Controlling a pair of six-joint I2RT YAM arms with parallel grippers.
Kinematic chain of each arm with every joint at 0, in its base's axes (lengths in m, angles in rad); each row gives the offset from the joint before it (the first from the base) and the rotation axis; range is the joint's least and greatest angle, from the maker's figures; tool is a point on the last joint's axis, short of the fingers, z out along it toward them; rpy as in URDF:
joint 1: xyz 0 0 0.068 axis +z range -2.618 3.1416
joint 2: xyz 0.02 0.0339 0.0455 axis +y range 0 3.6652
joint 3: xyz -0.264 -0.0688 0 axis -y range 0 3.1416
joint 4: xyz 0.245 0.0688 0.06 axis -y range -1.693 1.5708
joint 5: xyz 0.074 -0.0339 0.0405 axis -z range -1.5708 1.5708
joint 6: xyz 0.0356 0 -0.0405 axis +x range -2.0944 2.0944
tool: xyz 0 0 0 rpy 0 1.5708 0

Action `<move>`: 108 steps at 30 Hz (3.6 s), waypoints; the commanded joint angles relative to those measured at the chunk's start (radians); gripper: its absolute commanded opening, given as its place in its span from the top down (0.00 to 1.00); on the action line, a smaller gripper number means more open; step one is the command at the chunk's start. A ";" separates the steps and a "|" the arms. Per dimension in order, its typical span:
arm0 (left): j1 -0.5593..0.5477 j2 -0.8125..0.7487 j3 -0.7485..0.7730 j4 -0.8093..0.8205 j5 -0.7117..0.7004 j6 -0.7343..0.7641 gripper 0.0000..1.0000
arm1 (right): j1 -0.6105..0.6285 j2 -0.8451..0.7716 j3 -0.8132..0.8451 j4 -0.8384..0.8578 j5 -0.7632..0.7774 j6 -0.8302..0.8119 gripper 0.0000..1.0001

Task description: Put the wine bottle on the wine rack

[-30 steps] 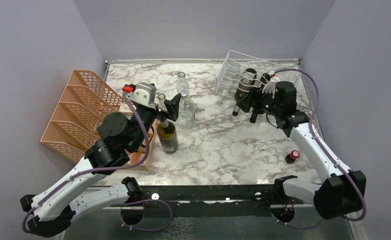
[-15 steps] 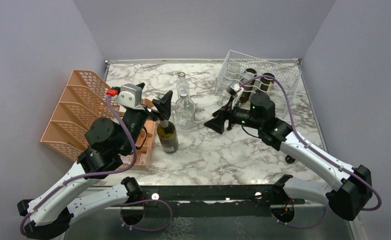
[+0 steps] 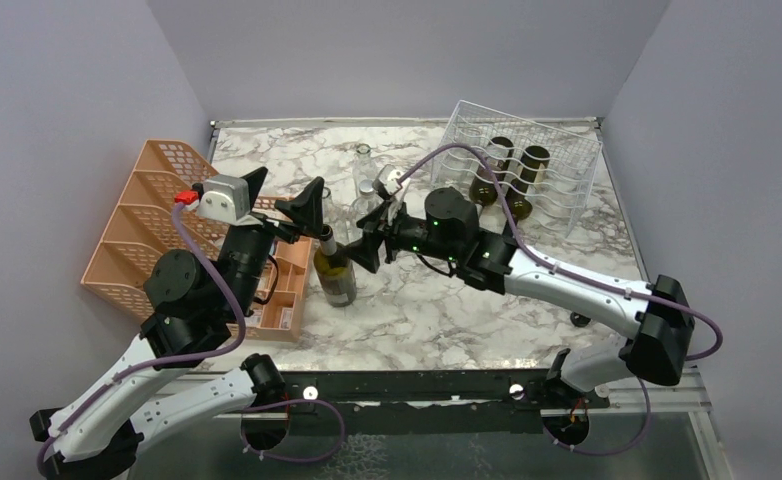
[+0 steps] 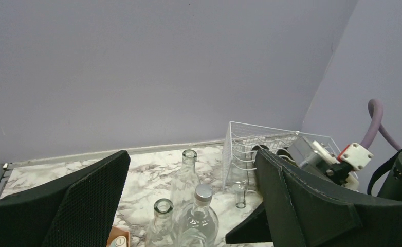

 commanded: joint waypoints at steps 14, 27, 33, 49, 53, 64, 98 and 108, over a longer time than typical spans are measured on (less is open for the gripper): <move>-0.006 -0.038 -0.029 0.018 -0.056 -0.013 0.01 | 0.078 0.231 0.275 -0.142 0.094 -0.099 0.34; -0.005 -0.039 -0.031 -0.004 -0.063 -0.032 0.01 | 0.106 0.271 0.293 -0.082 0.124 -0.144 0.50; -0.006 -0.042 -0.031 -0.016 -0.068 -0.039 0.01 | 0.119 0.245 0.269 -0.058 0.176 -0.162 0.77; -0.006 0.009 -0.135 0.095 0.031 -0.079 0.01 | 0.122 -0.104 -0.004 -0.041 0.568 -0.117 0.95; -0.006 0.066 -0.197 0.149 0.128 -0.091 0.01 | 0.122 -0.204 -0.068 -0.090 0.757 -0.050 0.97; -0.006 0.164 -0.417 0.332 0.627 -0.076 0.01 | 0.122 -0.361 -0.090 -0.255 0.974 0.092 0.99; -0.005 0.527 -0.522 0.730 0.967 0.030 0.01 | 0.122 -0.571 0.012 -0.353 0.476 0.103 0.99; -0.006 0.473 -0.543 0.755 0.997 0.034 0.28 | 0.121 -0.608 0.027 -0.398 0.413 0.074 0.99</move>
